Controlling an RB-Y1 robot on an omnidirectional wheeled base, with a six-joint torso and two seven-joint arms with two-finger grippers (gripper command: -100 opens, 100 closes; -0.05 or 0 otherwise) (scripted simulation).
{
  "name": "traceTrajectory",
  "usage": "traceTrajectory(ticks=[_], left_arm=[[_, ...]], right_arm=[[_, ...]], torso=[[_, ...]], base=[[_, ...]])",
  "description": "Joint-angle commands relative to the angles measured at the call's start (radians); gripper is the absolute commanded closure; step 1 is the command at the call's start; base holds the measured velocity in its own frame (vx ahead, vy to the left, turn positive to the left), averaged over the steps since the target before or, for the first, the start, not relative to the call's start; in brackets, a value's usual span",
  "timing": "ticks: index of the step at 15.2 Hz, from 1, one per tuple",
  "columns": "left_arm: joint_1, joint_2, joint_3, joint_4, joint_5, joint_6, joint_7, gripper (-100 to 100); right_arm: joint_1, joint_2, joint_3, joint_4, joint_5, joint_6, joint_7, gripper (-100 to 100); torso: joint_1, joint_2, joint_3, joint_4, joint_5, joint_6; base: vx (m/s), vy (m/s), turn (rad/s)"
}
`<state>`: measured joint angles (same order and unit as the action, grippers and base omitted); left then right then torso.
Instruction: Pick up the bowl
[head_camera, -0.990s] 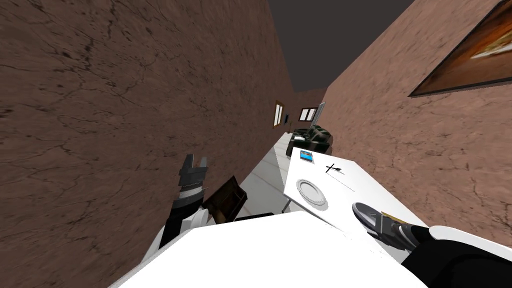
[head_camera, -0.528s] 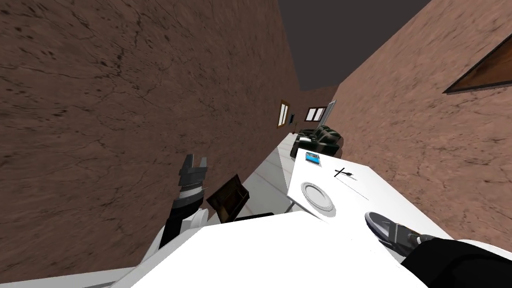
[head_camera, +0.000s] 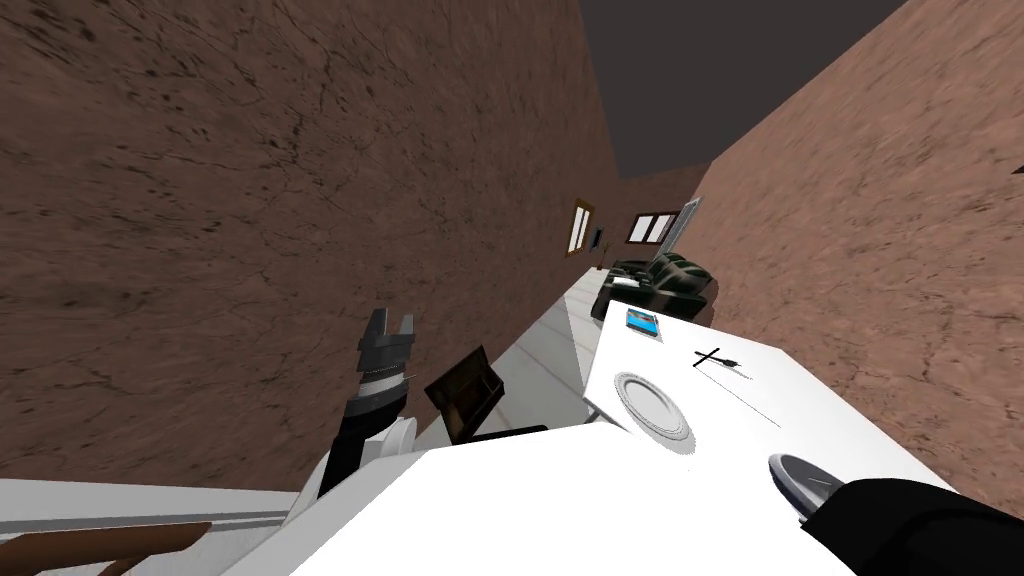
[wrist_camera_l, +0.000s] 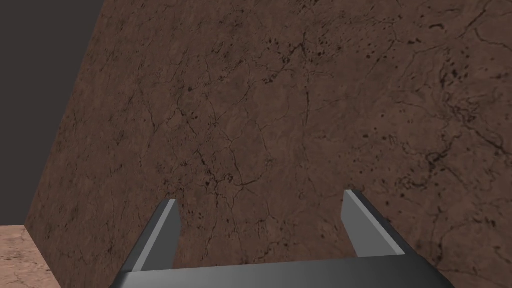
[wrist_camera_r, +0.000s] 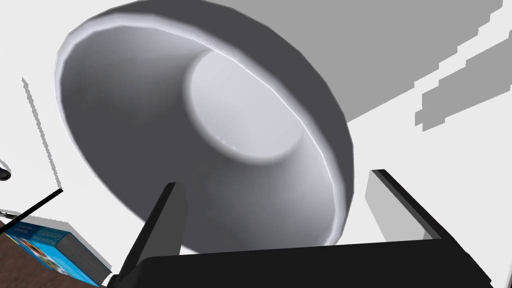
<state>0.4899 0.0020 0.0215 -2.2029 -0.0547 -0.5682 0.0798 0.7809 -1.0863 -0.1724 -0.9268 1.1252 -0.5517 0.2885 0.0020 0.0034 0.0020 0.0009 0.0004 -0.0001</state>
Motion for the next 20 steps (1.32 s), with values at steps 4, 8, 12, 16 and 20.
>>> traceTrajectory(ticks=[4,8,12,16,20], left_arm=[[0.000,0.000,0.000,0.000,0.000,0.000,0.000,0],[0.000,0.000,0.000,0.000,0.000,0.000,0.000,0],[0.000,0.000,0.000,0.000,0.000,0.000,0.000,0],[0.000,0.000,0.000,0.000,0.000,0.000,0.000,0],[0.000,0.000,0.000,0.000,0.000,0.000,0.000,0]], right_arm=[[-0.008,0.091,-0.089,0.118,0.007,-0.072,0.098,-100],[-0.015,0.081,-0.079,0.115,0.006,-0.069,0.093,100],[-0.004,0.058,-0.057,0.076,0.005,-0.046,0.063,100],[0.003,-0.007,0.007,0.010,0.000,0.005,-0.005,100],[0.010,-0.072,0.071,-0.092,-0.004,0.056,-0.077,100]], torso=[[0.000,0.000,0.000,0.000,0.000,0.000],[-0.001,0.000,0.000,0.000,0.000,0.001],[-0.001,-0.001,-0.001,-0.001,0.000,-0.001],[-0.001,0.000,-0.001,-0.001,0.001,-0.001],[0.000,-0.001,-0.001,-0.001,0.002,-0.001]], base=[[-0.004,0.015,0.161],[-0.001,0.006,0.041],[0.001,-0.001,-0.035],[0.003,-0.016,-0.183],[0.004,-0.015,-0.155]])
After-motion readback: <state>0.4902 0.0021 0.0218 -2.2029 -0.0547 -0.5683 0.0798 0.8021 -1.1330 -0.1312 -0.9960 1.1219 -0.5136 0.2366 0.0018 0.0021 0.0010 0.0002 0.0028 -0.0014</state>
